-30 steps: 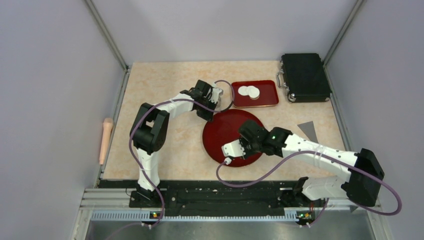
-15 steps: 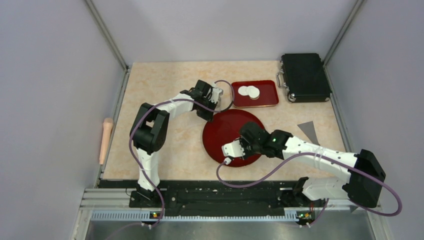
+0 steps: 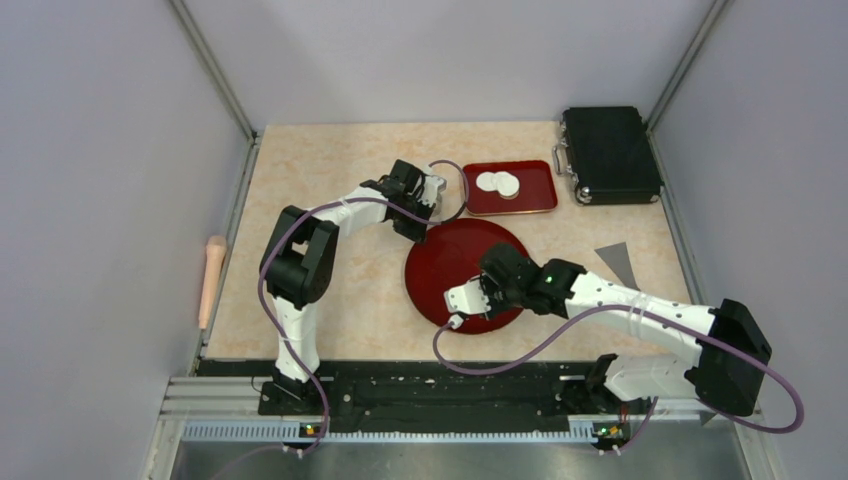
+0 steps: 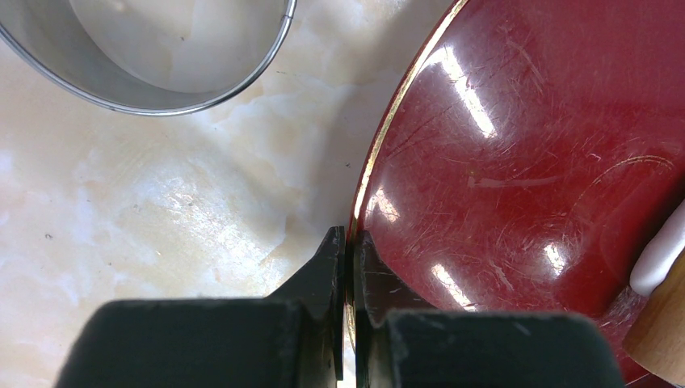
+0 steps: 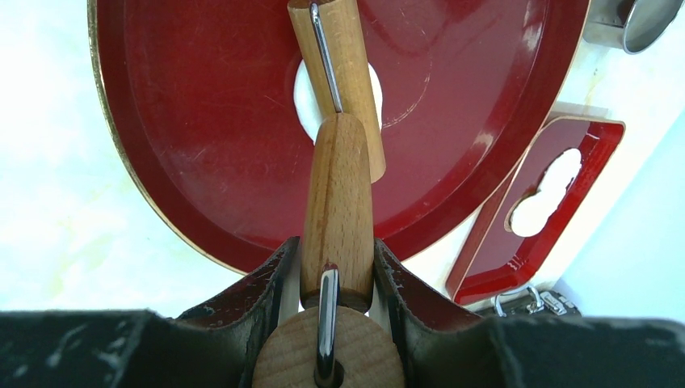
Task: Roll out the dumpling wrappers from the dough
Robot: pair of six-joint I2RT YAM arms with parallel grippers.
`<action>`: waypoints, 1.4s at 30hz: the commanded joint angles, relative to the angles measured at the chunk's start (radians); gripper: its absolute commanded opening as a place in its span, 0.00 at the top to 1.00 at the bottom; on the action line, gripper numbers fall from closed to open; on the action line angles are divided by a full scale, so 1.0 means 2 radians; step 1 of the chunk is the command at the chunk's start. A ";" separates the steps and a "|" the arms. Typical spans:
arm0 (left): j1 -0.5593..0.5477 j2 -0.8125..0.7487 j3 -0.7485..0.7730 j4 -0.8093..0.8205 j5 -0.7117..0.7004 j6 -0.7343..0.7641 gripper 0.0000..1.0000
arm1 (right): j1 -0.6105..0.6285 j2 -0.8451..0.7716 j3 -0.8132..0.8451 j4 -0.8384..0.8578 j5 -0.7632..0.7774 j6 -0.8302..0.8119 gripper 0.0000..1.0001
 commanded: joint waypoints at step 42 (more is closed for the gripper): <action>0.002 0.030 -0.007 0.014 -0.034 0.002 1.00 | 0.020 0.040 -0.021 -0.086 -0.067 0.034 1.00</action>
